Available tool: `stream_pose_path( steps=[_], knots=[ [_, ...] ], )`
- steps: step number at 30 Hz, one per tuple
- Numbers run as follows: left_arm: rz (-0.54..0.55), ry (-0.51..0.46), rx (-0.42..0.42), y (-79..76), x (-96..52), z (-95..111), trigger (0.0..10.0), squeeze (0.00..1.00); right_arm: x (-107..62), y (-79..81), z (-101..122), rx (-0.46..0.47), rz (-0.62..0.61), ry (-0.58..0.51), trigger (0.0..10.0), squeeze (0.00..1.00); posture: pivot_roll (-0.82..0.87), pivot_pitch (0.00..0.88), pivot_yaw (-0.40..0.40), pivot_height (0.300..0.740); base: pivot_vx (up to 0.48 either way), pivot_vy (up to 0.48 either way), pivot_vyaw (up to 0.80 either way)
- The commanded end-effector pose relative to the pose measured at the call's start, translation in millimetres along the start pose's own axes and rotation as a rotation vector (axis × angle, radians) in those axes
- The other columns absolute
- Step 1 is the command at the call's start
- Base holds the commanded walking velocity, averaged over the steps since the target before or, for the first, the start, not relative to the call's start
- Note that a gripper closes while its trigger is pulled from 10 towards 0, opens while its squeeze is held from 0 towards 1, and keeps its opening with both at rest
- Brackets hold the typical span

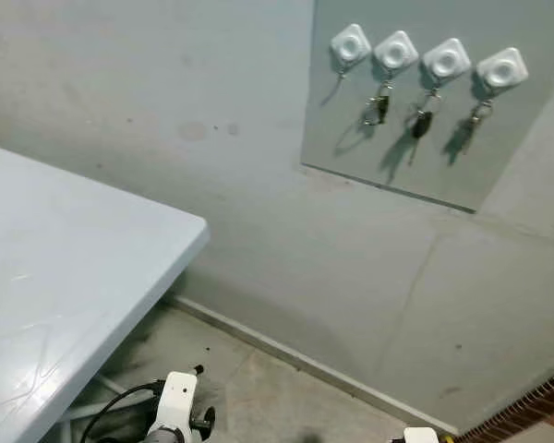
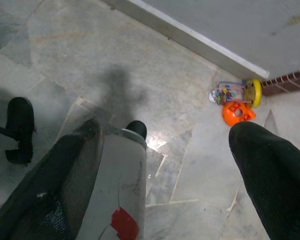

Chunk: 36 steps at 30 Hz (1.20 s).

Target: Hang keys on a hook

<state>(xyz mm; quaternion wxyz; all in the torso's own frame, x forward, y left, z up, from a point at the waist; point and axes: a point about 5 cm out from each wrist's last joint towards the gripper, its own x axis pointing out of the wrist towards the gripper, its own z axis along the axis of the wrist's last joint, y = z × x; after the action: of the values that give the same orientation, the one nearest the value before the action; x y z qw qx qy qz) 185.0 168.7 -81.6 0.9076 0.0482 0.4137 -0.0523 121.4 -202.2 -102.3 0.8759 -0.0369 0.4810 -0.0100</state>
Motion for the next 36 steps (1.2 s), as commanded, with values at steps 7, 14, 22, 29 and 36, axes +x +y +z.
stream_pose_path(
  steps=[7,14,22,29,36],
  knots=[
    [0.002,0.017,0.002,0.4,0.1,-1.2,10.0,0.0,-3.8,3.8,-17.2,-0.022,0.01,0.074,10.0,0.0,-0.04,0.0,0.011,0.732,0.0,0.0,0.8],
    [0.007,0.02,-0.005,1.4,0.2,-1.2,10.0,0.0,-4.1,4.7,-18.6,-0.02,0.011,0.082,10.0,0.0,-0.04,0.0,0.01,0.732,0.0,0.0,0.8],
    [0.01,0.025,0.002,2.0,-0.1,-2.2,10.0,0.0,-4.4,4.7,-20.2,-0.019,0.013,0.093,10.0,0.0,-0.04,0.0,0.009,0.732,0.0,0.0,0.8],
    [0.011,0.026,0.003,2.1,-0.2,-2.5,10.0,0.0,-4.8,4.5,-21.5,-0.018,0.012,0.098,10.0,0.0,-0.04,0.0,0.008,0.732,0.0,0.0,0.8],
    [0.011,0.024,-0.006,2.0,-0.3,-2.8,10.0,0.0,-5.0,5.5,-22.7,-0.017,0.013,0.105,10.0,0.0,-0.04,0.0,0.007,0.732,0.0,0.0,0.8]
  ],
)
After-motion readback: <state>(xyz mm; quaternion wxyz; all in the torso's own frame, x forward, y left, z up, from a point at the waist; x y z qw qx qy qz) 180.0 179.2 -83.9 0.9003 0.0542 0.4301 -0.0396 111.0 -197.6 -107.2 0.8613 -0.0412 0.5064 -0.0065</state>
